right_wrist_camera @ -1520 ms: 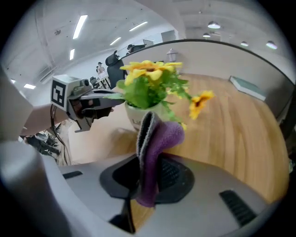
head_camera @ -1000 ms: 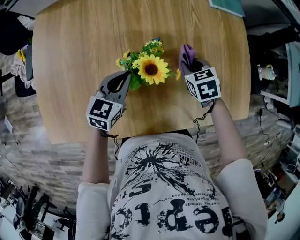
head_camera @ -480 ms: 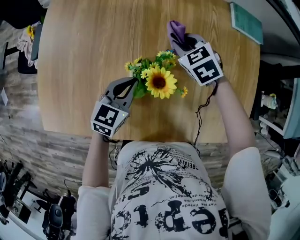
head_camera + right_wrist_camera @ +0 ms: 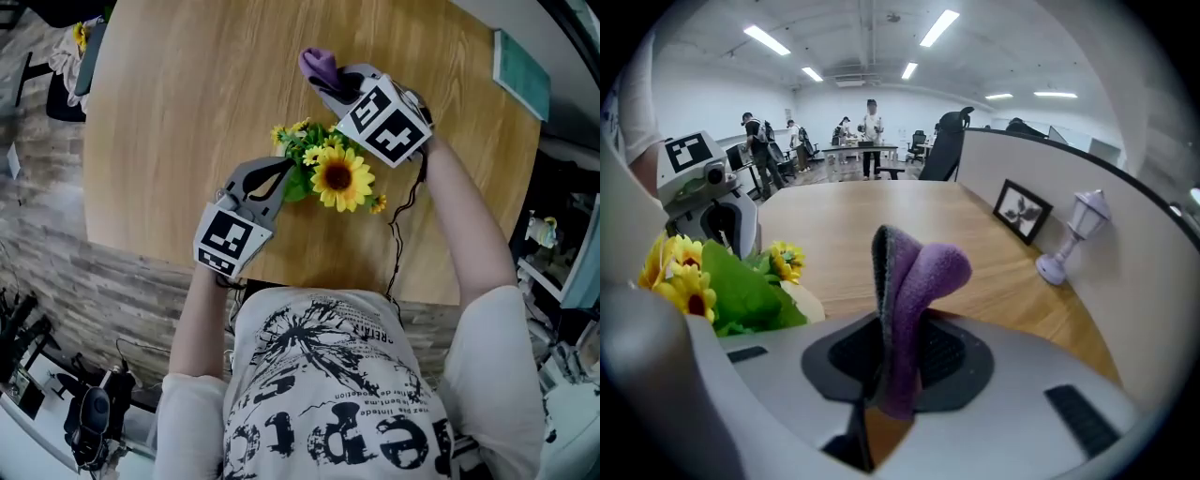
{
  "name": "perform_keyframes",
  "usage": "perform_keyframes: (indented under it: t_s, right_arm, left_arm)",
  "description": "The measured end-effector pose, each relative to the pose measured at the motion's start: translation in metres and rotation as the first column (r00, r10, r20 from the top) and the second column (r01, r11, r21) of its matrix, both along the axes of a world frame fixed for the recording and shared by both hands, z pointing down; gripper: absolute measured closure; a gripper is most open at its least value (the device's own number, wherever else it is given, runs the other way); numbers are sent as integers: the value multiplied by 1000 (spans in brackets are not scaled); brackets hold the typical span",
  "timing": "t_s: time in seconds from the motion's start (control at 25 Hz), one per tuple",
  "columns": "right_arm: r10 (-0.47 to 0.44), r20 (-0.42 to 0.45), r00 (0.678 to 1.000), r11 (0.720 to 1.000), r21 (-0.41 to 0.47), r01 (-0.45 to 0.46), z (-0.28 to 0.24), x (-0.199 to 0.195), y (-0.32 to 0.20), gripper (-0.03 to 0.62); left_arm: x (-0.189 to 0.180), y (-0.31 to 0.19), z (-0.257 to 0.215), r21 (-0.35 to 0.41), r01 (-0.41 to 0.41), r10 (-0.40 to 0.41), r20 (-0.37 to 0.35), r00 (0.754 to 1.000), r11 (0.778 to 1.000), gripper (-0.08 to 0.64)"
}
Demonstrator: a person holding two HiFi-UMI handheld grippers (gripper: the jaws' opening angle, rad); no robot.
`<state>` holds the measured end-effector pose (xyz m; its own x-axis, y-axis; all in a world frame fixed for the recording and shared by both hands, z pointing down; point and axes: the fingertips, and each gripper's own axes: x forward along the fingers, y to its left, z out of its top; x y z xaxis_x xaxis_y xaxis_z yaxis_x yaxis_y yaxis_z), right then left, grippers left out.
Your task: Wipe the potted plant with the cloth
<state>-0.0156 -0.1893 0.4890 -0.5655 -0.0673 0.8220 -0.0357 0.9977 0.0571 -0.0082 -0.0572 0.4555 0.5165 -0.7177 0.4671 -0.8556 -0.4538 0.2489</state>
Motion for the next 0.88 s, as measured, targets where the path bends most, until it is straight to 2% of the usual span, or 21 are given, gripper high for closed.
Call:
perform_keyframes:
  t_s: [0.2, 0.36, 0.48, 0.6, 0.72, 0.8, 0.88]
  right_arm:
    - [-105, -1, 994, 992, -68, 105, 4, -8, 14, 517]
    - [-212, -4, 977, 968, -135, 210, 9, -6, 35, 518]
    - [-272, -20, 962, 947, -185, 264, 12, 2, 43, 520]
    - [-351, -42, 936, 915, -231, 332, 14, 14, 49, 520]
    - [-445, -72, 893, 870, -272, 412, 17, 25, 57, 522]
    - [-505, -93, 858, 837, -294, 461, 18, 32, 61, 520]
    - [-541, -105, 834, 816, -303, 492, 18, 37, 62, 522]
  left_arm:
    - [-2, -10, -3, -6, 26, -26, -23, 999, 1000, 557]
    - [-5, -9, -3, 7, 19, -19, -26, 999, 1000, 557]
    - [-8, -12, -4, 9, 48, -48, -46, 998, 999, 557]
    - [-5, -17, -5, 6, 64, -64, -46, 997, 998, 557]
    - [-4, -20, -6, 27, 48, -47, -7, 999, 999, 557]
    - [-7, -23, -5, 24, 60, -59, -23, 998, 998, 557]
    - [-10, -26, -5, 15, 72, -72, -46, 996, 997, 558]
